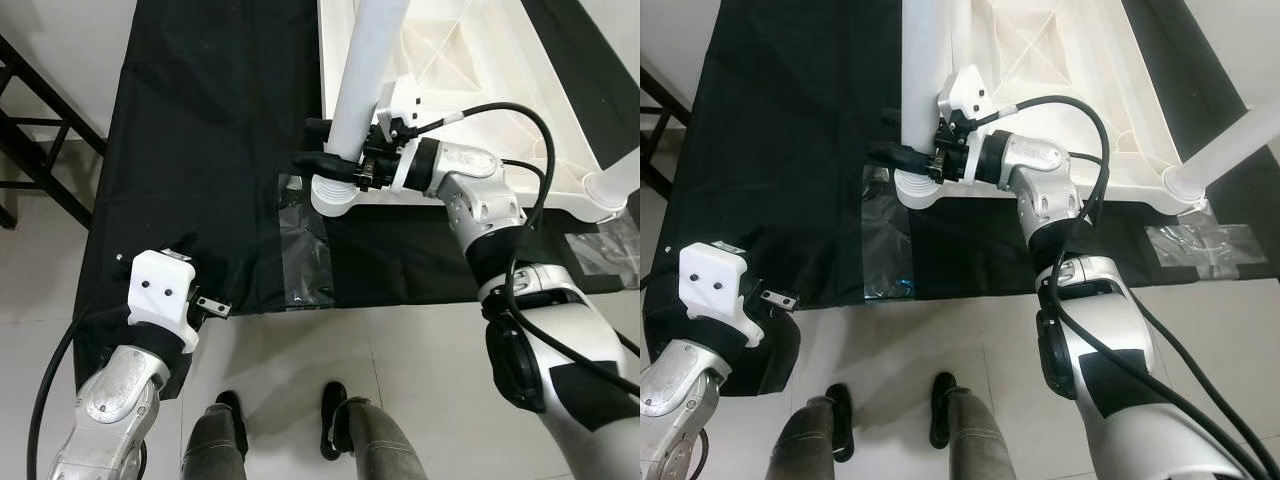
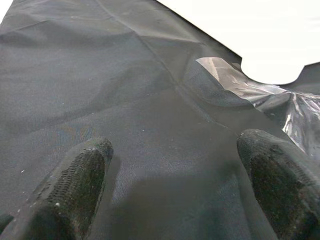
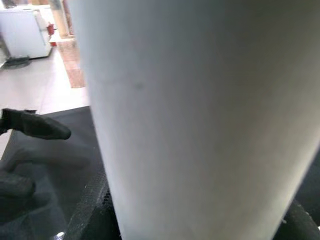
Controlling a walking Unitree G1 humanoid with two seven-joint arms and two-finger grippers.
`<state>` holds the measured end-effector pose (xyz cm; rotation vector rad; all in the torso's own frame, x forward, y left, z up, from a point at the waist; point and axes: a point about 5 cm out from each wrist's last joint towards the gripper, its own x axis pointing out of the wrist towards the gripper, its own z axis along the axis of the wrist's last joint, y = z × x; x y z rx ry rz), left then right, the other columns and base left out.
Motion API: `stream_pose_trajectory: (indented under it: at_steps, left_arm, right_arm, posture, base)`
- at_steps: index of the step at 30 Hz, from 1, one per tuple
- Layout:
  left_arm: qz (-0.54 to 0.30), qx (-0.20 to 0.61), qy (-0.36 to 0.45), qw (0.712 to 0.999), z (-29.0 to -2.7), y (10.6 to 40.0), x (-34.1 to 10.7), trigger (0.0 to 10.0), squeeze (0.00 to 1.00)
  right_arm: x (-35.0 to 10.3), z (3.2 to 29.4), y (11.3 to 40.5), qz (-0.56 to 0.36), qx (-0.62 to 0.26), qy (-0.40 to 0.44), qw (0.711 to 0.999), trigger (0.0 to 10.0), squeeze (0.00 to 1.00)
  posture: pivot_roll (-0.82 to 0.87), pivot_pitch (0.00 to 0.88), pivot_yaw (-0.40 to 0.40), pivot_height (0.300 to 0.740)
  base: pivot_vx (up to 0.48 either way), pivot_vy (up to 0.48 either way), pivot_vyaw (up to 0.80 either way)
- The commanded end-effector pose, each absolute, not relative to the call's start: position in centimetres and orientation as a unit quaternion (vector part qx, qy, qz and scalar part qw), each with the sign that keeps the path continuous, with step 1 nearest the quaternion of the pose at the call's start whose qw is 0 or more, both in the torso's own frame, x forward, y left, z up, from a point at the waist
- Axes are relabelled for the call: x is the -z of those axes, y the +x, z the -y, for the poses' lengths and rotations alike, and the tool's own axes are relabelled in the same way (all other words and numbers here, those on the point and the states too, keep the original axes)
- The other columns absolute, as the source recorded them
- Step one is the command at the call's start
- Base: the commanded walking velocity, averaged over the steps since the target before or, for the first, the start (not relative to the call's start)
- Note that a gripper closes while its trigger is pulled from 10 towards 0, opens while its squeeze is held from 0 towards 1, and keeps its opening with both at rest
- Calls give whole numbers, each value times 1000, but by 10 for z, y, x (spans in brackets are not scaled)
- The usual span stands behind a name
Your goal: Building children table
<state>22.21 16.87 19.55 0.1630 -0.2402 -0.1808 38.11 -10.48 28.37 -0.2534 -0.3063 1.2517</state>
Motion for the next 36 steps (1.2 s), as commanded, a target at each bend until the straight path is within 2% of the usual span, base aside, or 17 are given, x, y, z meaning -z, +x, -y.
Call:
stream_pose_trajectory:
  at_steps: [1, 2, 4, 7, 8, 9, 11, 12, 21, 22, 26, 27, 28, 34, 35, 36]
  left_arm:
    - [111, 89, 81, 987, -166, 219, -193, 10000, 0]
    - [111, 89, 81, 987, -166, 219, -193, 10000, 0]
    - [110, 91, 79, 987, -165, 219, -193, 10000, 0]
    - [110, 92, 78, 987, -165, 219, -192, 10000, 0]
    - [108, 95, 76, 987, -165, 219, -192, 10000, 0]
    - [108, 95, 76, 987, -165, 219, -192, 10000, 0]
    - [107, 103, 75, 986, -164, 222, -192, 10000, 0]
    - [107, 107, 75, 986, -163, 223, -192, 10000, 0]
    - [113, 107, 79, 985, -167, 226, -195, 10000, 0]
    - [113, 107, 80, 985, -167, 226, -195, 10000, 0]
    - [112, 108, 79, 985, -167, 226, -194, 10000, 0]
    - [111, 110, 79, 985, -166, 226, -194, 10000, 0]
    - [112, 112, 78, 984, -166, 227, -194, 10000, 0]
    - [113, 114, 77, 984, -164, 228, -195, 10000, 0]
    - [113, 114, 76, 984, -164, 228, -194, 10000, 0]
    - [113, 114, 76, 984, -164, 228, -194, 10000, 0]
  right_arm:
    - [-276, 116, 381, 136, -565, -129, 803, 0, 0]
    - [-276, 116, 381, 136, -565, -129, 803, 0, 0]
    - [-264, 124, 382, 127, -489, -132, 853, 0, 0]
    - [-256, 128, 383, 119, -436, -116, 885, 0, 0]
    - [-217, 107, 362, 73, -361, -80, 926, 0, 0]
    - [-217, 107, 362, 73, -361, -80, 926, 0, 0]
    - [-176, 90, 313, 28, -232, -32, 972, 0, 0]
    - [-166, 86, 300, 5, -210, -10, 978, 0, 0]
    - [-179, 85, 312, 25, -201, -32, 979, 0, 0]
    - [-180, 87, 313, 21, -190, -37, 981, 10000, 0]
    - [-187, 95, 316, 19, -158, -50, 986, 10000, 0]
    - [-192, 103, 319, 25, -136, -58, 989, 10000, 957]
    - [-199, 111, 324, 31, -121, -59, 991, 10000, 1000]
    - [-215, 119, 331, 54, -123, -48, 990, 10000, 1000]
    - [-222, 117, 336, 67, -161, -52, 983, 10000, 643]
    - [-222, 117, 336, 67, -161, -52, 983, 10000, 643]
  posture:
    - [142, 353, -149, 740]
    - [142, 353, -149, 740]
    - [128, 351, -156, 740]
    - [123, 351, -158, 740]
    - [105, 365, -162, 740]
    - [105, 365, -162, 740]
    - [106, 360, -137, 740]
    - [106, 360, -137, 740]
    - [116, 337, -127, 740]
    - [115, 335, -127, 740]
    - [115, 330, -120, 740]
    - [119, 328, -114, 740]
    - [120, 328, -114, 740]
    - [127, 329, -118, 740]
    - [125, 326, -119, 740]
    - [125, 326, -119, 740]
  base:
    - [0, 0, 0]
    - [0, 0, 0]
    - [0, 0, 0]
    - [0, 0, 0]
    - [0, 0, 0]
    - [0, 0, 0]
    - [0, 0, 0]
    - [0, 0, 0]
    - [0, 0, 0]
    - [0, 0, 0]
    - [0, 0, 0]
    - [0, 0, 0]
    - [0, 0, 0]
    - [0, 0, 0]
    - [0, 0, 0]
    - [0, 0, 0]
